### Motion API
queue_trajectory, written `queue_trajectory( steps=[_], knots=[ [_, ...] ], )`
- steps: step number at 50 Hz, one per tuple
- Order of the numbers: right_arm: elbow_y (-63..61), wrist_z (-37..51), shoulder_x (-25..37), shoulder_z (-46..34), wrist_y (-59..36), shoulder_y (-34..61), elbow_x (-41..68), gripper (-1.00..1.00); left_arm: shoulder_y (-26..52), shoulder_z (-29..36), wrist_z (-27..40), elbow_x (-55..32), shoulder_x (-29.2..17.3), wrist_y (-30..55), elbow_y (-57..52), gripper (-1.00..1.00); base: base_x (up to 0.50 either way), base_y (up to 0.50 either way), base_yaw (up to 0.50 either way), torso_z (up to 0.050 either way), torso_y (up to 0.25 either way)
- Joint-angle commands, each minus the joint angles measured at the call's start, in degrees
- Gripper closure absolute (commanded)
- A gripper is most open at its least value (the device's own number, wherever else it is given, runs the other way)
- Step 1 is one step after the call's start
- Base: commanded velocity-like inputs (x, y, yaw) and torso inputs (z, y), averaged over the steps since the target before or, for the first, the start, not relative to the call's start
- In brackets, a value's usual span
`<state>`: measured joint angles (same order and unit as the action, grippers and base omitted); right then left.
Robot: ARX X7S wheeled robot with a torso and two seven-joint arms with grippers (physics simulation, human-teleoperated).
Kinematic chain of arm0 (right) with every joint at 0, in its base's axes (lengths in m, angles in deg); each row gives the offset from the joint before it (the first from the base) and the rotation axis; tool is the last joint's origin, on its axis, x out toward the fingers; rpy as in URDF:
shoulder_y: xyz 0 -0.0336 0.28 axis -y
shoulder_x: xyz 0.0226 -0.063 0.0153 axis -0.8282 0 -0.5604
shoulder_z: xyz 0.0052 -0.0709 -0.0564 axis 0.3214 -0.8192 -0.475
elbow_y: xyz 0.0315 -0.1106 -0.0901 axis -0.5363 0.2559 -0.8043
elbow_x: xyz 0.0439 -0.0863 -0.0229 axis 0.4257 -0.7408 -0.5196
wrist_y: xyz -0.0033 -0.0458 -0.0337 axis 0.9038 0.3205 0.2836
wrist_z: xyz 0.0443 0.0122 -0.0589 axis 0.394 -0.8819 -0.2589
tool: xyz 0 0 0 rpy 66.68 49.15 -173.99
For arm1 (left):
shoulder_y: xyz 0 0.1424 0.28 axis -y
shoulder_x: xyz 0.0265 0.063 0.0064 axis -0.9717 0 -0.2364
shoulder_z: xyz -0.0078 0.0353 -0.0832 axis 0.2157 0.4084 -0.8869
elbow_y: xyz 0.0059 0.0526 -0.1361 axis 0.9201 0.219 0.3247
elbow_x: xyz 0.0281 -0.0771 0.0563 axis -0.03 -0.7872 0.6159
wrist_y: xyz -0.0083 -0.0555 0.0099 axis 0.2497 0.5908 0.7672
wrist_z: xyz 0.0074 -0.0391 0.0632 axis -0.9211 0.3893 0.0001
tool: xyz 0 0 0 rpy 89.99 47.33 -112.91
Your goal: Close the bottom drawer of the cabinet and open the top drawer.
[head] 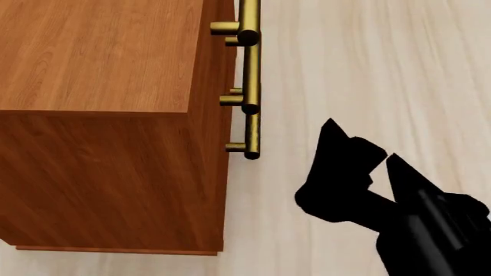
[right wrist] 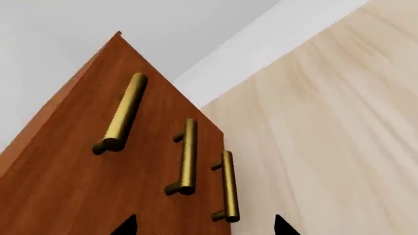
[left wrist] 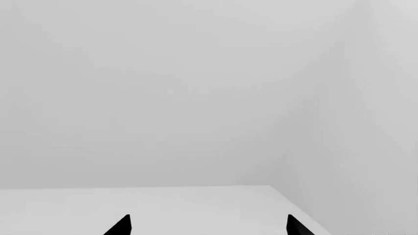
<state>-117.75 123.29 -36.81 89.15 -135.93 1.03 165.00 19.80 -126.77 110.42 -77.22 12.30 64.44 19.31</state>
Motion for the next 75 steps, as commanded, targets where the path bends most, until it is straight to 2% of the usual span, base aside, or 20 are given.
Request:
queue_trajectory(
  steps=[1, 3, 9, 27, 47, 62, 75],
  knots=[
    [3.49, 14.57, 5.71, -2.94, 11.79, 6.24, 20.13, -1.0, -0.28, 0.76, 0.21, 0.15, -0.36, -0.24, -0.07, -1.0, 0.0, 0.0, 0.0, 0.0, 0.0],
    [5.22, 18.43, 8.07, -6.27, 14.9, 8.43, 23.73, -1.0, -0.28, 0.8, 0.2, 0.09, -0.4, -0.27, 0.08, -1.0, 0.0, 0.0, 0.0, 0.0, 0.0],
    [7.07, 20.23, 9.83, -11.73, 20.8, 14.48, 31.29, -1.0, -0.26, 0.63, 0.41, -0.15, -0.42, -0.24, 0.07, -1.0, 0.0, 0.0, 0.0, 0.0, 0.0],
    [18.57, 15.12, 7.9, -18.08, 28.72, 26.8, 32.82, -1.0, -0.53, 0.45, 0.66, -0.69, -0.48, -0.59, 0.11, -1.0, 0.0, 0.0, 0.0, 0.0, 0.0],
    [25.4, 8.03, 2.19, -18.61, 32.75, 25.91, 28.87, -1.0, -0.66, 0.66, 1.22, -1.09, -0.79, -0.48, 0.03, -1.0, 0.0, 0.0, 0.0, 0.0, 0.0],
    [35.2, 0.23, -0.35, -24.23, 27.87, 25.03, 23.43, -1.0, -0.58, 0.68, 1.38, -1.75, -0.92, -0.43, 0.6, -1.0, 0.0, 0.0, 0.0, 0.0, 0.0],
    [37.82, -1.13, -0.99, -26.25, 27.29, 26.58, 22.64, -1.0, -0.82, 0.82, 1.54, -2.1, -1.16, -0.53, 0.19, -1.0, 0.0, 0.0, 0.0, 0.0, 0.0]
  ],
)
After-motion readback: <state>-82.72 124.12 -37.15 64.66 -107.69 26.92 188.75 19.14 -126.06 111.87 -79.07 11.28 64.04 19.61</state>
